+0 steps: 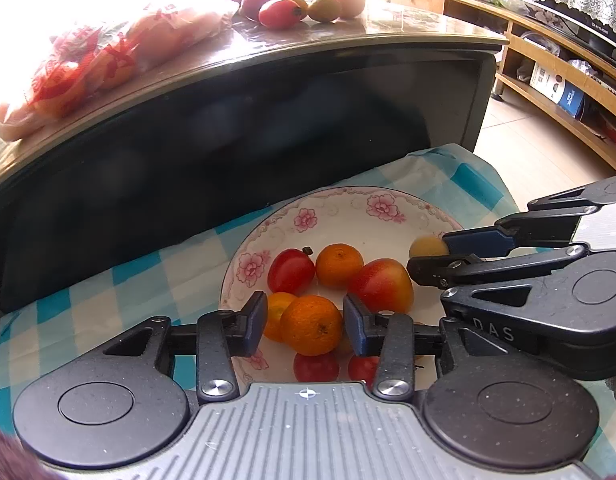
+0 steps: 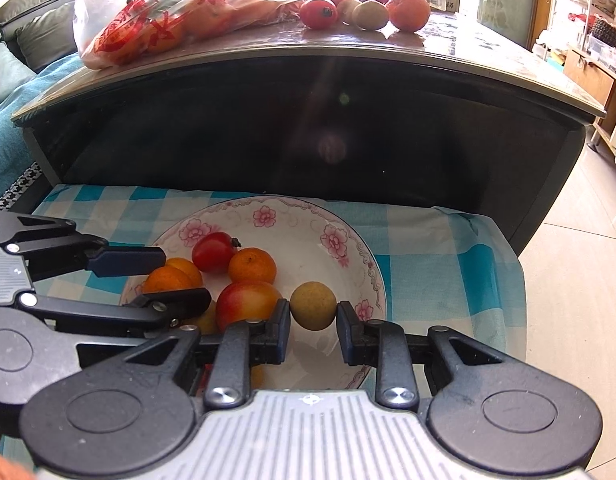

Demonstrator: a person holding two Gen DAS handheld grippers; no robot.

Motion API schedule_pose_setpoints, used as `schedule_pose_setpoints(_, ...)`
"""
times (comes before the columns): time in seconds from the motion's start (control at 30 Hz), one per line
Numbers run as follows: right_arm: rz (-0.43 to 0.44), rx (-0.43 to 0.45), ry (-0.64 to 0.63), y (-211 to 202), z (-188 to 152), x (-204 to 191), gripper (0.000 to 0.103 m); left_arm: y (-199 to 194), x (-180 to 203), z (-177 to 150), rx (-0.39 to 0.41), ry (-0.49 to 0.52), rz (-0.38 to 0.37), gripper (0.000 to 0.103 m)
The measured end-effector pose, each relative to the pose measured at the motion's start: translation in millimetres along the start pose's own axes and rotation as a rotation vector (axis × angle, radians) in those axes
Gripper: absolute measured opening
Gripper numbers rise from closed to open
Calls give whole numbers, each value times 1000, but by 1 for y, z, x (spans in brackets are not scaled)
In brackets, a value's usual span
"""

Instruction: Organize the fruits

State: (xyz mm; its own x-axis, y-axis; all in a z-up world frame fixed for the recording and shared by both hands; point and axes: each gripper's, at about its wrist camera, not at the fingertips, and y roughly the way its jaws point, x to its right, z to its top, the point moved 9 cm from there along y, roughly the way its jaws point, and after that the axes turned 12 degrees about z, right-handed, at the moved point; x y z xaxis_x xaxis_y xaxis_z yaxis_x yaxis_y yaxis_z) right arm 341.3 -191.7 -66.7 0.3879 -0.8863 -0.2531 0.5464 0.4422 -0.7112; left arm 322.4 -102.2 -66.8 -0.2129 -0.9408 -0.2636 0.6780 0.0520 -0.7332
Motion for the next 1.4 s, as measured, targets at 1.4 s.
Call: schedule_pose_setpoints(1.4,-40,20,31,-40,-15,-9,34,-37,-6,-9,-3,-43,30,73)
